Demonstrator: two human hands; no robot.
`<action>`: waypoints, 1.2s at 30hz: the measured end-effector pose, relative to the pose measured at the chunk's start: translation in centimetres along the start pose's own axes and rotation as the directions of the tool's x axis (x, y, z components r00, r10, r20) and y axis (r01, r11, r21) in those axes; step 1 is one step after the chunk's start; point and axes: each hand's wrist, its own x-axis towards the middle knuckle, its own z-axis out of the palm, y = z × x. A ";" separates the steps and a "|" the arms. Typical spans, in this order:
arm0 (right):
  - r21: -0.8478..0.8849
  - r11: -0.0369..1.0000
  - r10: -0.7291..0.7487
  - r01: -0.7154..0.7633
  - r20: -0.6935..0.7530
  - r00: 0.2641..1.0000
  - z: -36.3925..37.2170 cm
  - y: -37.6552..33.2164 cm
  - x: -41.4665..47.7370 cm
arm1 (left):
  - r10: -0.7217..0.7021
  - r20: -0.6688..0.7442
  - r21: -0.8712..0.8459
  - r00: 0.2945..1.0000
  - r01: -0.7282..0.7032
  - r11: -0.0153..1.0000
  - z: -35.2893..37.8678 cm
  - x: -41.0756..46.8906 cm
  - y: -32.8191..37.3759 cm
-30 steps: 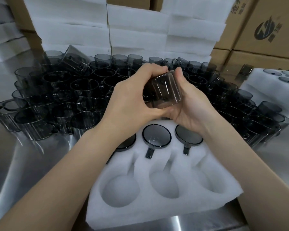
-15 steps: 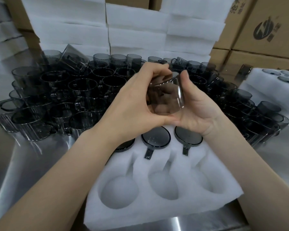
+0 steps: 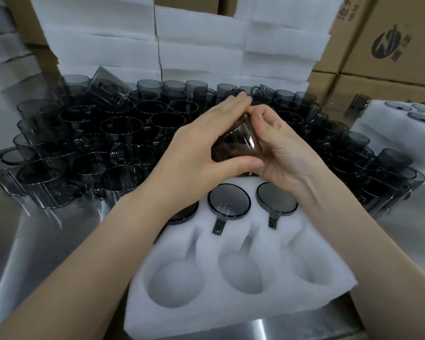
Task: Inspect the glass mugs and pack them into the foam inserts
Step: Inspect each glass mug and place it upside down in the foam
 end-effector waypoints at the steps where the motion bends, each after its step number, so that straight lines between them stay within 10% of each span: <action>1: 0.007 1.000 -0.012 0.012 -0.021 1.000 -0.1 0.1 0.0 | -0.002 0.014 -0.016 1.000 0.002 1.000 0.0 -0.1 0.0; 22: -0.088 0.994 0.055 -0.059 -0.041 0.998 0.8 -0.1 -0.1 | -0.168 -0.285 -0.061 0.944 0.157 0.986 -0.3 0.5 -0.5; 30: -0.398 0.917 -0.087 0.016 -0.161 0.983 0.5 0.0 0.0 | -0.255 -0.313 -0.189 0.915 0.203 0.961 -0.7 0.6 -0.6; 36: -0.662 0.732 -0.159 0.164 0.068 0.985 1.7 -1.5 -0.5 | -0.409 -0.270 -0.393 0.872 0.288 0.873 -2.2 0.9 -0.3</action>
